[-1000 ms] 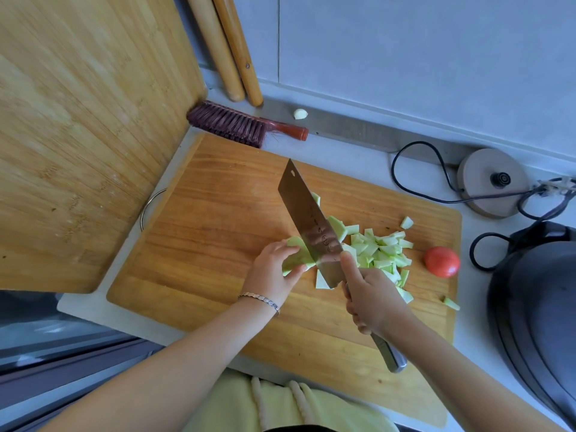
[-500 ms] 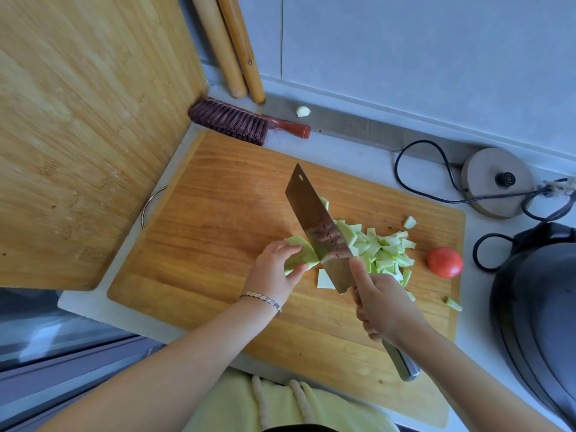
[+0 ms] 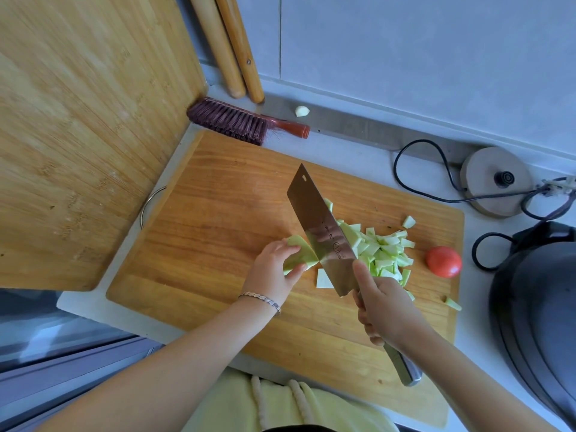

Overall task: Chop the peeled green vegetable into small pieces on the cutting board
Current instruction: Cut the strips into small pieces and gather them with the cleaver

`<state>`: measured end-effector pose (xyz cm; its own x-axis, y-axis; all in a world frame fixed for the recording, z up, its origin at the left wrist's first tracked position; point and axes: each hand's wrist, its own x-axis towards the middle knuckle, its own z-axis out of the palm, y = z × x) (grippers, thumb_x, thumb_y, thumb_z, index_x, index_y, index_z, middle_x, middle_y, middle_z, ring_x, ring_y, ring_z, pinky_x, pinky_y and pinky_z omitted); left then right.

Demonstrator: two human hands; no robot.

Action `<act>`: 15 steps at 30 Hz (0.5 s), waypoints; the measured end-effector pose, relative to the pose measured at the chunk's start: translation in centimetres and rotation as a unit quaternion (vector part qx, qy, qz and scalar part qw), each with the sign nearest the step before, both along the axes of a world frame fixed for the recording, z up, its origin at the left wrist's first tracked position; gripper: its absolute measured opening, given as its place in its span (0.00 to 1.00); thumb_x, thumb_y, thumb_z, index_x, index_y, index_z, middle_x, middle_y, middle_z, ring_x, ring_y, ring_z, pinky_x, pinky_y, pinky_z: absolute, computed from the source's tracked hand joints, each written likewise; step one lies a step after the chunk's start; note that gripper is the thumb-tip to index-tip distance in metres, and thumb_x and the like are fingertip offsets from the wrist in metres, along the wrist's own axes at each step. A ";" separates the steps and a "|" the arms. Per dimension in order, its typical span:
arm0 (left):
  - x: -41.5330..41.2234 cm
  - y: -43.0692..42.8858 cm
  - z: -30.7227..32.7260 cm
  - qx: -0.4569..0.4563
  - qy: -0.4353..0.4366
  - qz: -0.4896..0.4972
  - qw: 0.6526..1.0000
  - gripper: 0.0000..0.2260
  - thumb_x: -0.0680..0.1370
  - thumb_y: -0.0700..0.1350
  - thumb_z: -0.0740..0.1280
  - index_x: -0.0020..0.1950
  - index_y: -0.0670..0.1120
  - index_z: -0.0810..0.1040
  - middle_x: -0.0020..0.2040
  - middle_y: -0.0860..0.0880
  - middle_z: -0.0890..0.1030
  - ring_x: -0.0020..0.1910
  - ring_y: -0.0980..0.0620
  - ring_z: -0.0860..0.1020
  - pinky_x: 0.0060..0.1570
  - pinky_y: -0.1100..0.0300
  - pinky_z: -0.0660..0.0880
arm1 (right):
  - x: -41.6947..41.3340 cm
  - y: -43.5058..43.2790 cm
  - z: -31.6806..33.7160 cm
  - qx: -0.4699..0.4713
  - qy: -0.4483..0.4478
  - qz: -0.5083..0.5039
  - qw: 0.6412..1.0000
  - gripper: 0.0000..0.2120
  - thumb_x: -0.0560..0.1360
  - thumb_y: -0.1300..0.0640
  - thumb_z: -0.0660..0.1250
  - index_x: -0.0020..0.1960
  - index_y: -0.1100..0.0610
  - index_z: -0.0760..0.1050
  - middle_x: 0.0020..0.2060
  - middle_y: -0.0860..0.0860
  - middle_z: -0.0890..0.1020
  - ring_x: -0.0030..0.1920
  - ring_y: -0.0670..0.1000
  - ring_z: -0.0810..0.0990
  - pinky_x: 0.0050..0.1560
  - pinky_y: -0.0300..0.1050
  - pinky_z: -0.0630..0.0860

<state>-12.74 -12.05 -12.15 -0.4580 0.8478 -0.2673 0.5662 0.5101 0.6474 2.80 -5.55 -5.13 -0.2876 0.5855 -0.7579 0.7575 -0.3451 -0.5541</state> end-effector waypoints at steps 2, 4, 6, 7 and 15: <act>0.0 0.0 0.0 -0.003 0.005 -0.004 1.000 0.17 0.75 0.48 0.66 0.64 0.48 0.74 0.66 0.49 0.72 0.65 0.53 0.70 0.62 0.62 0.67 | -0.1 0.0 0.0 0.000 0.000 0.005 1.000 0.26 0.77 0.37 0.50 0.32 0.57 0.62 0.20 0.48 0.62 0.20 0.49 0.60 0.24 0.38 0.60; 0.0 0.0 0.0 -0.005 0.007 -0.007 1.000 0.17 0.75 0.48 0.66 0.64 0.48 0.74 0.67 0.49 0.71 0.65 0.53 0.69 0.63 0.62 0.67 | -0.2 0.0 0.0 -0.002 -0.001 0.004 1.000 0.26 0.77 0.37 0.50 0.32 0.57 0.61 0.20 0.48 0.62 0.20 0.49 0.59 0.24 0.38 0.59; 0.0 0.0 0.0 -0.006 0.007 -0.006 1.000 0.17 0.75 0.48 0.66 0.64 0.48 0.74 0.67 0.49 0.70 0.66 0.53 0.69 0.63 0.62 0.66 | -0.2 0.1 -0.1 0.001 -0.006 0.011 1.000 0.26 0.77 0.37 0.50 0.32 0.57 0.61 0.19 0.48 0.62 0.20 0.49 0.60 0.24 0.37 0.60; 0.0 0.0 0.0 -0.005 0.006 -0.006 1.000 0.17 0.75 0.48 0.66 0.64 0.48 0.74 0.67 0.49 0.70 0.66 0.53 0.69 0.63 0.62 0.66 | -0.1 0.1 -0.1 0.004 -0.011 0.019 1.000 0.26 0.77 0.37 0.50 0.32 0.57 0.61 0.19 0.48 0.63 0.19 0.48 0.61 0.23 0.37 0.61; -0.1 0.0 -0.1 -0.014 -0.013 -0.004 1.000 0.17 0.75 0.47 0.67 0.64 0.47 0.74 0.68 0.48 0.70 0.66 0.50 0.70 0.64 0.59 0.67 | 0.3 -0.9 -1.3 -0.012 -0.021 0.010 1.000 0.26 0.78 0.38 0.49 0.32 0.57 0.60 0.18 0.48 0.62 0.19 0.49 0.60 0.23 0.36 0.60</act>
